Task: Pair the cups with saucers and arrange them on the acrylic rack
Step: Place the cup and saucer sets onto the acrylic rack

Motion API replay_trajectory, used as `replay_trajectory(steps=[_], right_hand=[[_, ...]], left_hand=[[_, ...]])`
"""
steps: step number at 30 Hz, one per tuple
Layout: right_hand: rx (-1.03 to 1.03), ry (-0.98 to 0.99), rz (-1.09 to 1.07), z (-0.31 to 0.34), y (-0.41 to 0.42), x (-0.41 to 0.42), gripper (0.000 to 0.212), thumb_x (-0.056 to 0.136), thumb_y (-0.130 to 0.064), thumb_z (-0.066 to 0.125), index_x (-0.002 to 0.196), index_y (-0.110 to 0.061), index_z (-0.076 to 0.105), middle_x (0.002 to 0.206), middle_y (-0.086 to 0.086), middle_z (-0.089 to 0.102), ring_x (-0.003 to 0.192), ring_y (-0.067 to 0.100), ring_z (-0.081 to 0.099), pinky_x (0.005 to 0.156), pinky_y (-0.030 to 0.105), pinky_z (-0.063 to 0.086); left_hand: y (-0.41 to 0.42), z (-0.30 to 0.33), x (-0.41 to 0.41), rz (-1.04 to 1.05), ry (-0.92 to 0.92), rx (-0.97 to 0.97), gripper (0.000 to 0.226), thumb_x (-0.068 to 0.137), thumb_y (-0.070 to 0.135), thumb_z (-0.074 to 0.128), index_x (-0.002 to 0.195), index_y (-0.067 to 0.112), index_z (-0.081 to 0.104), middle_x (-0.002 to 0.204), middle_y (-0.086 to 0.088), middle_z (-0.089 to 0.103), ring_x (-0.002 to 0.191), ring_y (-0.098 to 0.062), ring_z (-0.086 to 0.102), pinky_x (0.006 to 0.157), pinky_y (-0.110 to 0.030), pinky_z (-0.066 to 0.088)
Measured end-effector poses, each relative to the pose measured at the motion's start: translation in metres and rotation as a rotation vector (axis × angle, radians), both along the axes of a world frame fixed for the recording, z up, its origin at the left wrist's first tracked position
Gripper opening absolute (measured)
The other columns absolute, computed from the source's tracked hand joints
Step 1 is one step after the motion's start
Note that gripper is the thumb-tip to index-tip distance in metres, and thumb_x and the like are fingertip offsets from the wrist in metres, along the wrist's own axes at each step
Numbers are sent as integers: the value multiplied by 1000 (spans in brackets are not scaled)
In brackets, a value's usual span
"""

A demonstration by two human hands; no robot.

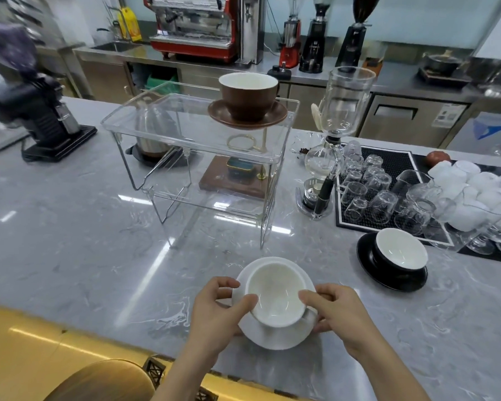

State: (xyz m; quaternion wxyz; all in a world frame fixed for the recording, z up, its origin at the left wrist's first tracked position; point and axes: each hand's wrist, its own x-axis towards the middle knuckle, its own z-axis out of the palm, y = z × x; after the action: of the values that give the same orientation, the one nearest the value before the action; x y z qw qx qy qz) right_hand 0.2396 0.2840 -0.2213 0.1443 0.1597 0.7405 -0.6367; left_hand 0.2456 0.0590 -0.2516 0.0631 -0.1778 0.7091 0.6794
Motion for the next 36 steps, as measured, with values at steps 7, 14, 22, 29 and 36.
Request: replay_trajectory(steps=[7,14,22,29,36], right_hand=[[-3,55,3,23,-35,-7,19,82,-17,77,97,-7,72,95,33,67,68,24,69,61,43,62],[-26,134,45,42,-78,-21,23,82,-17,77,101,-6,70,94,31,68,63,20,66,65,47,61],[-83,220,30,55,-128,-49,33,82,-22,78,106,-2,66,75,14,57,56,15,57,60,40,58],[-143,266,-36,63,-156,-70,22,83,-24,77,97,-8,69,74,8,69,56,11,65,51,26,54],[-92,356,-150,71,-183,-102,15,85,-28,75,82,-15,68,71,2,68,67,19,63,66,40,54]], left_hand=[[-30,25,2,90,73,28,44,44,40,87,80,27,67,103,-13,66,54,-1,61,52,-46,63],[-69,54,0,187,142,6,36,44,42,87,71,31,66,98,-12,69,61,-11,61,59,-53,63],[-109,82,-22,267,235,29,31,53,31,87,70,23,64,88,-17,70,64,-16,60,56,-39,59],[-124,95,-55,282,304,94,27,55,28,86,61,28,60,78,-19,60,71,-25,55,62,-42,46],[-135,96,-97,259,363,142,32,77,8,84,68,14,53,71,-13,48,71,-25,45,68,-42,39]])
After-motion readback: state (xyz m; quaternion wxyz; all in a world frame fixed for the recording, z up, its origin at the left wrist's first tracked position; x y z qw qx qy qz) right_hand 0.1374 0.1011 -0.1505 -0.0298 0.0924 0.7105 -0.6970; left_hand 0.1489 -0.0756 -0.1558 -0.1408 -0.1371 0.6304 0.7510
